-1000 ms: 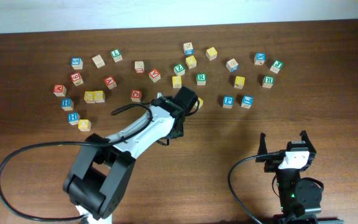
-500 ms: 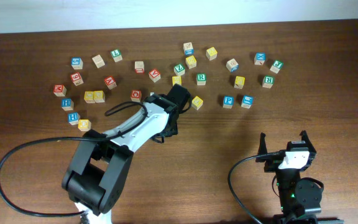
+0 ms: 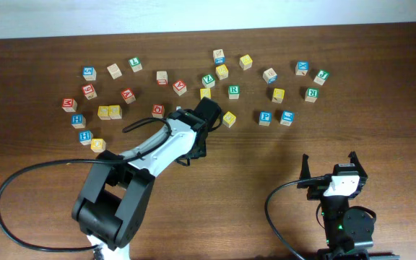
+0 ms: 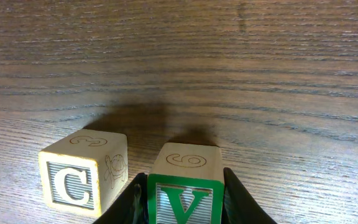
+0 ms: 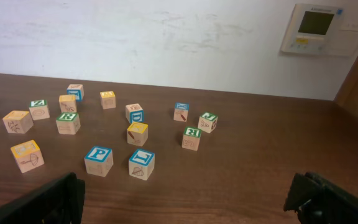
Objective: Spell out CVPR
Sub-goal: 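Place the green V block to the right of the C block, then lift the left gripper away and park it at the left side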
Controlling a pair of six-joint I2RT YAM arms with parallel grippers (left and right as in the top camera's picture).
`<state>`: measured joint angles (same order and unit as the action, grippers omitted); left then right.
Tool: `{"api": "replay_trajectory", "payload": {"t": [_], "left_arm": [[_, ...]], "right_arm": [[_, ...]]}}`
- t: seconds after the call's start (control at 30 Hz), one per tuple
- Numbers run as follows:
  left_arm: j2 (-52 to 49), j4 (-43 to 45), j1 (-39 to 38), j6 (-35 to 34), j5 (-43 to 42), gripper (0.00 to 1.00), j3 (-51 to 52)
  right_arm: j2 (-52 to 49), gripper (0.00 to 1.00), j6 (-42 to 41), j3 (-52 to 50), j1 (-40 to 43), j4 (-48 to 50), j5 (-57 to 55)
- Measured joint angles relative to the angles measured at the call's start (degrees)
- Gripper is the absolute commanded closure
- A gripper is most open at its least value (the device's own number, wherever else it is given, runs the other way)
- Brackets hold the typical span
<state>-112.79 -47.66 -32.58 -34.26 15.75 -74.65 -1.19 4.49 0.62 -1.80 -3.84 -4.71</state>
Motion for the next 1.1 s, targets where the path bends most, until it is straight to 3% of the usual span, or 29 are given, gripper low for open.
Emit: {"api": "replay_trajectory", "payload": {"t": [0.13,0.4,0.53,0.6,0.67,0.73,0.87,1.1], "left_arm": [[0.0,0.0,0.0,0.5,0.2,0.54,0.0],[0.0,-6.1,0.0,0.6,-0.5,0.52,-5.2],[5.2,-10.2,2.9,0.5,-4.5,0.30,-13.0],[11.7,-12.1,7.5,0.6,-5.5,0.01,-14.5],[14.4,-15.4,13.9,0.6,-5.8,0.01,-15.0],[14.5,-21.2,25.1,0.7,-6.9,0.01,-15.1],[14.5,-24.7,44.2,0.6,-9.4,0.01,-15.1],[14.6,-26.7,45.9,0.6,-10.0,0.01,-15.1]], "right_arm": [[0.0,0.01,0.0,0.0,0.0,0.0,0.0],[0.0,0.02,0.0,0.0,0.0,0.0,0.0],[0.0,0.02,0.0,0.0,0.0,0.0,0.0],[0.0,0.02,0.0,0.0,0.0,0.0,0.0],[0.0,0.02,0.0,0.0,0.0,0.0,0.0],[0.0,0.02,0.0,0.0,0.0,0.0,0.0],[0.0,0.02,0.0,0.0,0.0,0.0,0.0],[0.0,0.02,-0.3,0.0,0.0,1.4,0.3]]}}
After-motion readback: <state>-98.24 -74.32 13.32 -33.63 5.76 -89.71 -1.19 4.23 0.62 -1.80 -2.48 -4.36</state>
